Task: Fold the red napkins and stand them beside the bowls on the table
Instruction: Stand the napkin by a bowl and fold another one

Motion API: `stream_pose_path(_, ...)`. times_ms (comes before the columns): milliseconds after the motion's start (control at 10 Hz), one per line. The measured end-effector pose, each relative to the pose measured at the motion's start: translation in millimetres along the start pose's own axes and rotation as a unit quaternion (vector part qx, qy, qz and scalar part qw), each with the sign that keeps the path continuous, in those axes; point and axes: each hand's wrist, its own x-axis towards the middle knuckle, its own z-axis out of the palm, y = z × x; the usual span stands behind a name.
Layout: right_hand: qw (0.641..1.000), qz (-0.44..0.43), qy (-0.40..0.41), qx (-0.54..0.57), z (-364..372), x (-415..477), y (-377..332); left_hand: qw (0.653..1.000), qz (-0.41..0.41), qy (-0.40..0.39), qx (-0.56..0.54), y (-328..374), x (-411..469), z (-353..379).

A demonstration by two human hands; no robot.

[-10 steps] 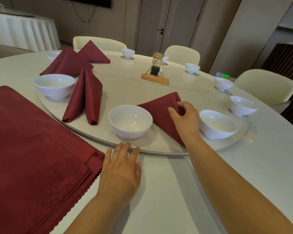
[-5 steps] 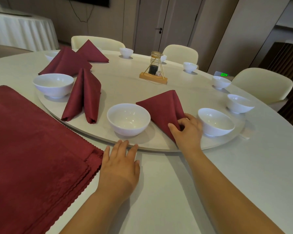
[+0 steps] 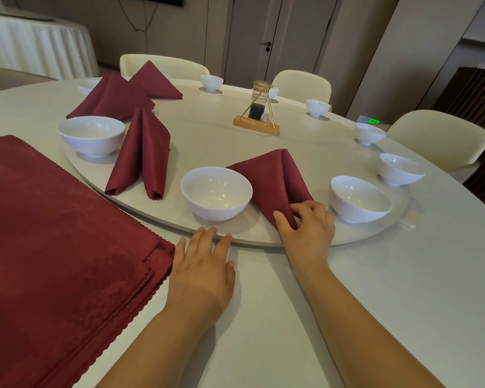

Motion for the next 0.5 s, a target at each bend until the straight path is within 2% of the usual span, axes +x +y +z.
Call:
stream_pose_path(200,0.999,0.03,-0.033,0.004,-2.9,1.4,0.2,1.0,-0.003,-0.018,0.006,1.6,-0.7,-2.2)
stream_pose_path(500,0.998,-0.001,-0.07,-0.005,-4.6,3.3,-1.1,0.999,-0.012,-0.027,-0.015,2.8,0.4,-5.0)
